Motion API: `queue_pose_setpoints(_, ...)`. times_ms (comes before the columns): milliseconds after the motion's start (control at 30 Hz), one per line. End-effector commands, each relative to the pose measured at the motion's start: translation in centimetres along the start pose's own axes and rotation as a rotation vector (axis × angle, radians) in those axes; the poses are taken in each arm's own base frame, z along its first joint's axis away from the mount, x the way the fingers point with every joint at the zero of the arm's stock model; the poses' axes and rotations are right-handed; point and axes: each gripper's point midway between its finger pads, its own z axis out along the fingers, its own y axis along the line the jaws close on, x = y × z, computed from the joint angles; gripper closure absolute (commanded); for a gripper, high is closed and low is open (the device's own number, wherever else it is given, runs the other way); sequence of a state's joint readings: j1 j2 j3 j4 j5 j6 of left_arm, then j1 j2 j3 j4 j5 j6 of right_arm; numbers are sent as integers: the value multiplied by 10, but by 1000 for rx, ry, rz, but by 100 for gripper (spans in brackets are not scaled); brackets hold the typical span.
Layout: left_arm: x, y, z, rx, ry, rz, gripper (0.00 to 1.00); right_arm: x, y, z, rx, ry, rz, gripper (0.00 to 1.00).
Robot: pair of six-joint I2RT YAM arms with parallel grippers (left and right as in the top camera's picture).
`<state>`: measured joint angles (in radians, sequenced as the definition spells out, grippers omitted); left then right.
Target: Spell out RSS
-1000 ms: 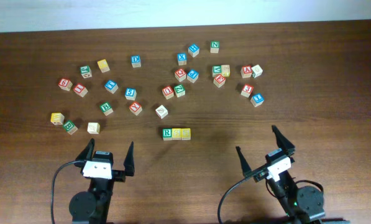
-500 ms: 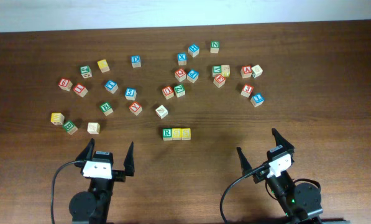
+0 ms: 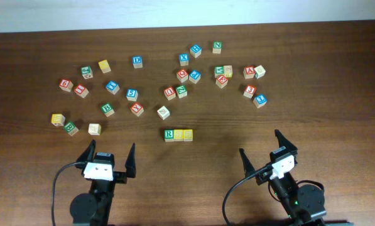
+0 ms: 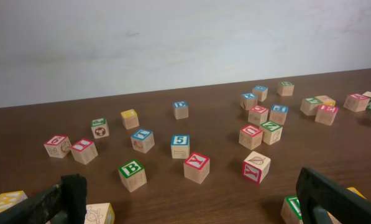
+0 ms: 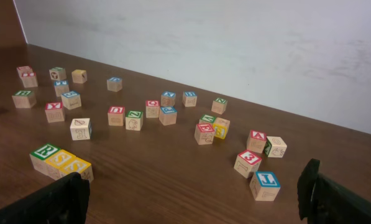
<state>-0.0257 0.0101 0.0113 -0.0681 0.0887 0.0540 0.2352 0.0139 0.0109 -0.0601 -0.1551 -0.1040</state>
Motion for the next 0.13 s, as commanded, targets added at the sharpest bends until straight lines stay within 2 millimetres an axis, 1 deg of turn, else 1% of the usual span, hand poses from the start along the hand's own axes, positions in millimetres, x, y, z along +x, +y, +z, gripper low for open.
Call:
queue_pose_setpoints(0,2,2,0,-8,5,11,1,3,-5,0,24,5,9,2)
queue_pose_setpoints(100,2,2,0,-8,5,11,1,3,-5,0,24,5,9,2)
